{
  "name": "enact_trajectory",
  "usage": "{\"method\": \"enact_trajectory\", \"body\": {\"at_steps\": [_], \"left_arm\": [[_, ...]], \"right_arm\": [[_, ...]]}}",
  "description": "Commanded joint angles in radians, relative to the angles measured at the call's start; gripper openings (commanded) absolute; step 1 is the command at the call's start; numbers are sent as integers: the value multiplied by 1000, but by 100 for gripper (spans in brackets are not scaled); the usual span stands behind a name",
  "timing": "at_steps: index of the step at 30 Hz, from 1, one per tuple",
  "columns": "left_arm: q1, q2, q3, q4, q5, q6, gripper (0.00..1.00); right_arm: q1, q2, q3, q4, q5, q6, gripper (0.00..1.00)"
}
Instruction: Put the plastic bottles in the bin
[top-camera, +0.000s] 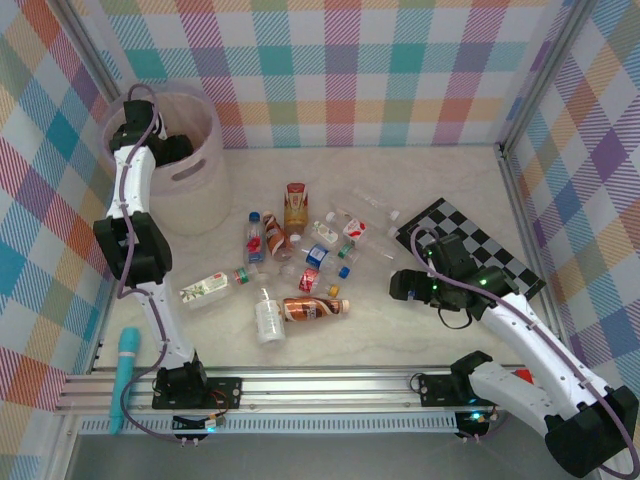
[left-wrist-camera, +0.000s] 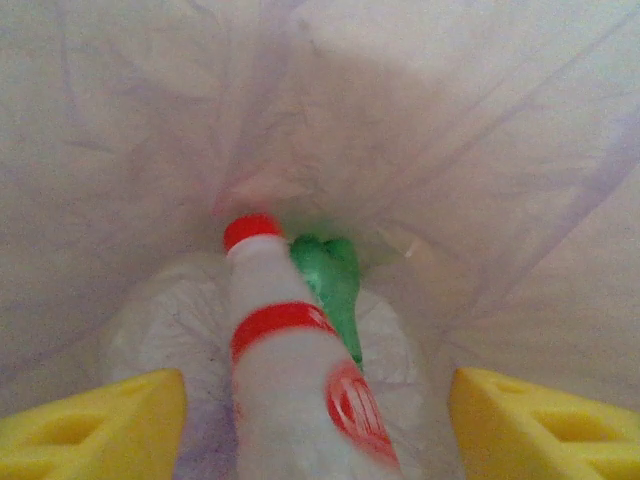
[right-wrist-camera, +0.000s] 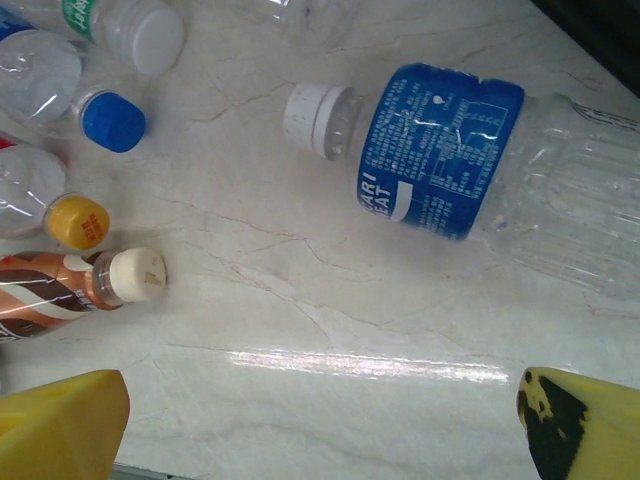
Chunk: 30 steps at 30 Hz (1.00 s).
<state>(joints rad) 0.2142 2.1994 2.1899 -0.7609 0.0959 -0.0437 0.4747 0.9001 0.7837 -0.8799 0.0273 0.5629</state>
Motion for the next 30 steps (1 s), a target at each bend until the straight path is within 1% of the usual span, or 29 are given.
{"method": "enact_trajectory", "body": {"at_steps": [1, 3, 5, 8, 10, 13, 15, 18, 21, 25, 27, 29, 30], "left_arm": [[-8, -7, 31, -18, 17, 9, 79], [-9, -17, 33, -16, 20, 10, 83], [-11, -32, 32, -14, 19, 13, 89], [-13, -60, 33, -14, 18, 18, 93], [-13, -82, 34, -12, 23, 19, 95], [-15, -121, 37, -13, 25, 20, 97], [-15, -151, 39, -16, 20, 24, 98], [-15, -198, 39, -14, 1, 32, 99], [-20, -252, 39, -18, -21, 42, 100], [-42, -347, 31, -40, -63, 57, 100], [-59, -402, 32, -85, -65, 52, 99], [-100, -471, 5, -150, -68, 40, 99], [-130, -515, -44, -147, -80, 39, 100]], "right_arm": [[-2, 0, -14, -26, 29, 53, 99], [-2, -1, -21, -18, 26, 89, 99], [-2, -8, -31, 2, 6, 160, 99], [-2, -27, -61, 58, -44, 272, 99], [-1, -49, -85, 89, -46, 357, 99], [-2, -108, -135, 123, -3, 501, 99], [-2, -153, -162, 123, 66, 578, 100], [-2, -192, -184, 70, 187, 714, 100], [-2, -199, -214, 77, 223, 818, 98], [-2, -200, -270, 161, 263, 912, 94], [-3, -209, -295, 211, 292, 958, 93], [-4, -229, -333, 283, 305, 1006, 91], [-5, -239, -352, 314, 313, 1023, 90]]}}
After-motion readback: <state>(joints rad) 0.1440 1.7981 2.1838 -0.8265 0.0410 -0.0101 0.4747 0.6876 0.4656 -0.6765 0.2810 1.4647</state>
